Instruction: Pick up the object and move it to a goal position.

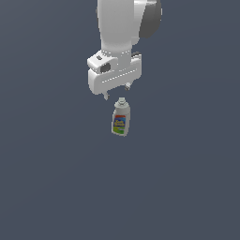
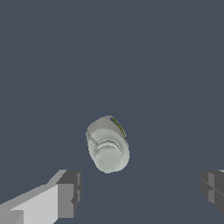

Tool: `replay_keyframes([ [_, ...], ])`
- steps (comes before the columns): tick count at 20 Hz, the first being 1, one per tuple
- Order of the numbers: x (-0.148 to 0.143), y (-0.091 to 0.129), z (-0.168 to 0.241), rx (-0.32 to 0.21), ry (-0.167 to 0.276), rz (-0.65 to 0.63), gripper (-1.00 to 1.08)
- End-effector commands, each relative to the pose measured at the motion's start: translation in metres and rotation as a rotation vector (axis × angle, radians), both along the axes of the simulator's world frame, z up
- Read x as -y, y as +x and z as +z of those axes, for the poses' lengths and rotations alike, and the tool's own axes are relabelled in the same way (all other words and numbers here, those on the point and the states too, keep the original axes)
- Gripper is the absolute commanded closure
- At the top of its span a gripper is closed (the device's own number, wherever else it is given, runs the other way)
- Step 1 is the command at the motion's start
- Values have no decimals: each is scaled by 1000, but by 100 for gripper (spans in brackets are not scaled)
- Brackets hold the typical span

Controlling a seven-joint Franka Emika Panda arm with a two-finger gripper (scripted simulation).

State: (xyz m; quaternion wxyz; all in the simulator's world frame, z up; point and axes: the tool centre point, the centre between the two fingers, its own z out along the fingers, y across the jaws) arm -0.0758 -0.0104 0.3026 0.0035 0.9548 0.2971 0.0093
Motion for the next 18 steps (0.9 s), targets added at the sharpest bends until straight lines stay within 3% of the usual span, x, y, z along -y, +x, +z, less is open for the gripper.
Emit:
replay_keyframes([
  [1, -2, -1, -3, -2, -1, 68, -92],
  [18, -11, -11, -19, -17, -4, 469, -92],
])
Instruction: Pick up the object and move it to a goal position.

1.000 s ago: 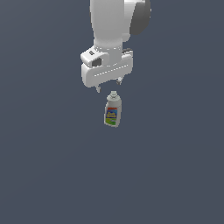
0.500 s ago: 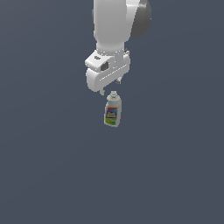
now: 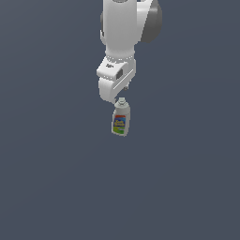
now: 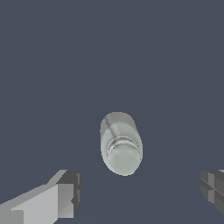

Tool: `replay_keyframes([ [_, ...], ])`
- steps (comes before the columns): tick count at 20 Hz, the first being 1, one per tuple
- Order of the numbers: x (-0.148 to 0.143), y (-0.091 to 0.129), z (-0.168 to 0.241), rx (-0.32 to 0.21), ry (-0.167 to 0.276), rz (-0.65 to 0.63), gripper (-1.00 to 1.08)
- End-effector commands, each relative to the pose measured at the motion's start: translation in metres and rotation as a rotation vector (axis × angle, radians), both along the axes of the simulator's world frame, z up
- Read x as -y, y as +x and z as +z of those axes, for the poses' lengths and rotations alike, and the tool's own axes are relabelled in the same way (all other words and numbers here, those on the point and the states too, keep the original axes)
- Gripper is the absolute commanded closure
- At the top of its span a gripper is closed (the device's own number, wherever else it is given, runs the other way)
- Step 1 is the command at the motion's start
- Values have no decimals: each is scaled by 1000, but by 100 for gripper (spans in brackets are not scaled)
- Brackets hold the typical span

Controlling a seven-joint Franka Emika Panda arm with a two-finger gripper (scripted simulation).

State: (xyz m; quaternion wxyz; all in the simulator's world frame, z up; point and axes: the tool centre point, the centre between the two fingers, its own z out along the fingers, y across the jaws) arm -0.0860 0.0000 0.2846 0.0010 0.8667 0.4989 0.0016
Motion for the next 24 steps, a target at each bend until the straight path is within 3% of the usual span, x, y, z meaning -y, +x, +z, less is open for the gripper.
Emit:
replay_keyframes([
  [1, -1, -1, -2, -1, 0, 42, -92],
  [15, -2, -3, -7, -4, 0, 105, -92],
  [24, -2, -4, -40, -4, 0, 108, -92],
])
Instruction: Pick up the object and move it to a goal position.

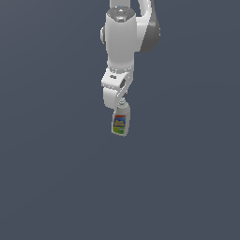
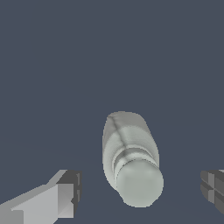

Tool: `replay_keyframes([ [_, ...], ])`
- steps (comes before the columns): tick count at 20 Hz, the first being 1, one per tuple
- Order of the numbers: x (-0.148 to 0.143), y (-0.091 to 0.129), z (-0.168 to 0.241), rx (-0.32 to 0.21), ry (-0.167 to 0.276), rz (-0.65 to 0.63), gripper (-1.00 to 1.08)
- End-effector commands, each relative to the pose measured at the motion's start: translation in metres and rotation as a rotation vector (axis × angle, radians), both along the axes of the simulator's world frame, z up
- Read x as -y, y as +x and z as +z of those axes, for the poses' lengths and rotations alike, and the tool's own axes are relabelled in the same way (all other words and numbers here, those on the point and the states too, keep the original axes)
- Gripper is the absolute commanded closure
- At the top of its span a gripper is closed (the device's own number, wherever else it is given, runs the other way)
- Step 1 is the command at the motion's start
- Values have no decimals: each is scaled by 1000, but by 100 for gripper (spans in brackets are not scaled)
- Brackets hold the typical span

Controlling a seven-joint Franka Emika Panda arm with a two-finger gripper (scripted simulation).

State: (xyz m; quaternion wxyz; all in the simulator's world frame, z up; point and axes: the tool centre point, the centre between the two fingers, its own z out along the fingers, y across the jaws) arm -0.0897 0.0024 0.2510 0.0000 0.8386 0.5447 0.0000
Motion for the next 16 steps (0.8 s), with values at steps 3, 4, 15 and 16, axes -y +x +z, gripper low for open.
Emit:
replay_keyframes([
  [3, 0, 0, -16, 0, 0, 1, -92],
  [4, 0, 0, -18, 0, 0, 1, -92],
  [15, 0, 1, -21, 0, 0, 2, 108],
  [16, 0, 1, -21, 0, 0, 2, 108],
])
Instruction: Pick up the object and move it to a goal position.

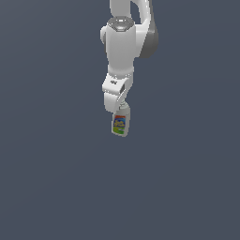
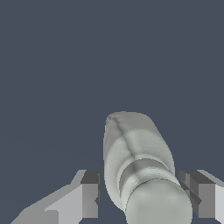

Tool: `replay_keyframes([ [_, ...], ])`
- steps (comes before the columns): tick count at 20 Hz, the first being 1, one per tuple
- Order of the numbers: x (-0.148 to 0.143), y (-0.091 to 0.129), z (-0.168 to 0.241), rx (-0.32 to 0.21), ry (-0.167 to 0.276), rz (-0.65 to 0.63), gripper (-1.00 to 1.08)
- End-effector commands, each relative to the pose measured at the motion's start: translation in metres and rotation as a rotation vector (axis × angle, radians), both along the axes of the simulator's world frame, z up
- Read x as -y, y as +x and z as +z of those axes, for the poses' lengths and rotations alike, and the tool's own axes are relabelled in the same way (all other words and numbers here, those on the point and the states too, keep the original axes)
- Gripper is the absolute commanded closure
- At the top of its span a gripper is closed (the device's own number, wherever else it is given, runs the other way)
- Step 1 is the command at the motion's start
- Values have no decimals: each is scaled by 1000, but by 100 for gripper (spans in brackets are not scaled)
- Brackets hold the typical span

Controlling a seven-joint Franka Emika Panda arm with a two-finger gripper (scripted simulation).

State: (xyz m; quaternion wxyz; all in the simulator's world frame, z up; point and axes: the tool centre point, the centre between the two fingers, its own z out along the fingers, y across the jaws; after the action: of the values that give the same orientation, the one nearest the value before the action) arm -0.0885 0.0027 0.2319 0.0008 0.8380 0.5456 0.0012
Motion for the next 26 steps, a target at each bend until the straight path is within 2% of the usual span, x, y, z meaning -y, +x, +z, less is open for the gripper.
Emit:
replay_keyframes([
  [1, 0, -1, -2, -3, 0, 0, 108],
  [13, 11, 13, 28, -1, 0, 0, 108],
  [26, 47, 53, 113, -1, 0, 0, 108],
])
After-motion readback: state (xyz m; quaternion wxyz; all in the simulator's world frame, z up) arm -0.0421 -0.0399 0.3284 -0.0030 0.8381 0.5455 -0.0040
